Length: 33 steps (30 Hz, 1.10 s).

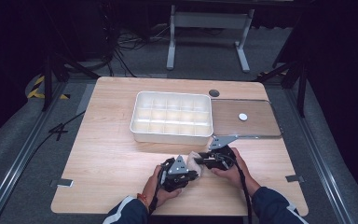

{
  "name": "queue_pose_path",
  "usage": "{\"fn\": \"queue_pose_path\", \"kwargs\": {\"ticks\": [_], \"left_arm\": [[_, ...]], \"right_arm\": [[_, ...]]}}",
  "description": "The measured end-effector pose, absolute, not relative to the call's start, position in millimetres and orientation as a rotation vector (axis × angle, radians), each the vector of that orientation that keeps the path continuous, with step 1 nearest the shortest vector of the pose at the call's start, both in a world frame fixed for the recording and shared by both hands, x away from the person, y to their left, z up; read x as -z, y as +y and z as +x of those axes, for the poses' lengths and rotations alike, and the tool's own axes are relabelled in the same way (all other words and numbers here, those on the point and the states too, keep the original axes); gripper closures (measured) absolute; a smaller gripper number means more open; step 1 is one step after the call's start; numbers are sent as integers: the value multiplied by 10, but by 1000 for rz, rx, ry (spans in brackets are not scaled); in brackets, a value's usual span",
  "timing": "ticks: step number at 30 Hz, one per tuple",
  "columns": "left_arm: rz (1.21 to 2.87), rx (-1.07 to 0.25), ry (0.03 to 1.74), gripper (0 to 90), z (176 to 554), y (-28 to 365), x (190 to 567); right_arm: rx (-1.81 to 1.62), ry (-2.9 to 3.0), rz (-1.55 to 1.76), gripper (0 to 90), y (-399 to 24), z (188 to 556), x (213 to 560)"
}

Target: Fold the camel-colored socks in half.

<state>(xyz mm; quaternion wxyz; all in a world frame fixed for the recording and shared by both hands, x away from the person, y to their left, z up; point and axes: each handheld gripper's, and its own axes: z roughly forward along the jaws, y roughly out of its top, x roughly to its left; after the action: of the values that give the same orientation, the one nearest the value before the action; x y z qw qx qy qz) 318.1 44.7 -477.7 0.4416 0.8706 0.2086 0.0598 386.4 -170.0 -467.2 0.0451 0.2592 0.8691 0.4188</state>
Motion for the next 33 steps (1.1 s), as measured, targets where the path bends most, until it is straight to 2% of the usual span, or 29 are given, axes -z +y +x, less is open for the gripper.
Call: {"fn": "queue_pose_path", "kwargs": {"ticks": [11, 19, 23, 28, 33], "left_arm": [[2178, -175, 483, 858, 3154, 422, 4793], [2174, -164, 500, 867, 3169, 422, 4793], [2185, -166, 491, 867, 3164, 418, 4793], [2183, -158, 492, 866, 3173, 419, 4794], [2175, -145, 503, 867, 3179, 421, 4797]], "right_arm": [[-1336, 2620, 755, 565, -1629, 3799, 4582], [-1318, 2698, 801, 546, -1593, 3912, 4709], [-1264, 2683, 763, 519, -1583, 3870, 4605], [-1354, 2627, 749, 491, -1580, 3835, 4501], [-1333, 2700, 790, 495, -1507, 3877, 4633]]}}
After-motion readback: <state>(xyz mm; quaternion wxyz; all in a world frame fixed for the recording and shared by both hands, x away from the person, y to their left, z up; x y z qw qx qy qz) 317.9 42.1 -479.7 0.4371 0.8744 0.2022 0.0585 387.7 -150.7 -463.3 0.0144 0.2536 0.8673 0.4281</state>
